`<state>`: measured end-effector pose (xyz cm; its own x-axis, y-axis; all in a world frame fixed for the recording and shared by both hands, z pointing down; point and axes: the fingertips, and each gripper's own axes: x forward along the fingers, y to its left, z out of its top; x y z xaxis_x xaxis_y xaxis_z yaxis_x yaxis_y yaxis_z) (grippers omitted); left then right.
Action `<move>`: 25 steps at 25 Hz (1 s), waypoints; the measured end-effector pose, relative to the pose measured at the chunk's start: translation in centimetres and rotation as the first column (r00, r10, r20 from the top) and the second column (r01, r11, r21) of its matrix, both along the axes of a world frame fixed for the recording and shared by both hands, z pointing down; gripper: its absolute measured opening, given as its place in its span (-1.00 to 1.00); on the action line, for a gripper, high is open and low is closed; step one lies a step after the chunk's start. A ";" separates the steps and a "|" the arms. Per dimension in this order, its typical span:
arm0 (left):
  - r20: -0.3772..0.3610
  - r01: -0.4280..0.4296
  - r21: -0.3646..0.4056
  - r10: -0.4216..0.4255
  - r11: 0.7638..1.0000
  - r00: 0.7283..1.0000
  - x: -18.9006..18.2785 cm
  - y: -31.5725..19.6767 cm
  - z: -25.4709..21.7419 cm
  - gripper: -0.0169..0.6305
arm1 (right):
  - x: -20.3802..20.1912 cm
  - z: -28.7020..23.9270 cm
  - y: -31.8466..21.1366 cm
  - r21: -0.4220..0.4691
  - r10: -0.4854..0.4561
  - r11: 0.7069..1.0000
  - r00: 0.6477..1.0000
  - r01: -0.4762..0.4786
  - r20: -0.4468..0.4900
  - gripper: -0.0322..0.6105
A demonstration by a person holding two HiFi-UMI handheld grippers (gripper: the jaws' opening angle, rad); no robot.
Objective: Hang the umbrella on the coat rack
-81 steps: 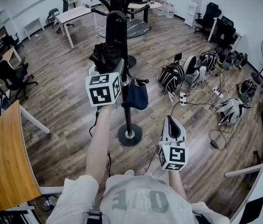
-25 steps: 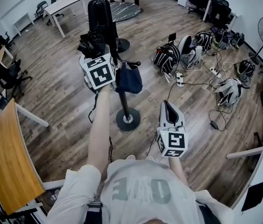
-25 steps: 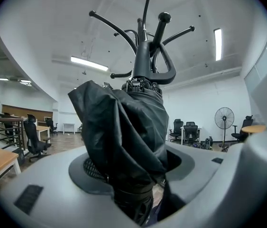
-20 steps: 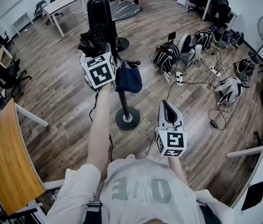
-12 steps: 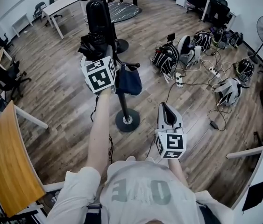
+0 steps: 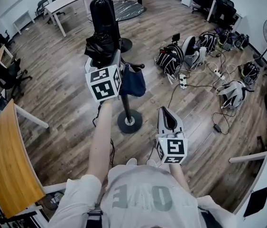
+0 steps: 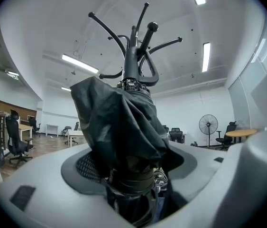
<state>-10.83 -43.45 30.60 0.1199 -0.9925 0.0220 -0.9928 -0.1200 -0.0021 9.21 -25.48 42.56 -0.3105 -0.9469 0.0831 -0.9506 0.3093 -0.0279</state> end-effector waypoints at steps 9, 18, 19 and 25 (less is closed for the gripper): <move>0.033 -0.019 0.027 0.018 0.999 0.999 0.0 2.0 0.4 0.08 | -1.5 0.8 0.3 -0.026 -0.042 0.999 0.999 0.042 0.002 -0.80; 0.028 -0.024 0.034 0.023 0.999 0.999 -1.7 5.4 1.1 0.08 | -3.4 1.4 0.6 -0.039 -0.084 0.996 0.996 0.083 -0.018 -0.80; 0.023 -0.023 0.038 0.022 0.999 0.999 -2.0 6.0 1.1 0.08 | -3.7 1.4 0.7 -0.040 -0.088 0.995 0.996 0.087 -0.019 -0.80; 0.016 -0.039 0.077 0.038 0.996 0.999 -2.5 9.5 0.7 0.08 | -4.6 1.0 0.2 -0.033 -0.113 0.993 0.993 0.112 -0.026 -0.80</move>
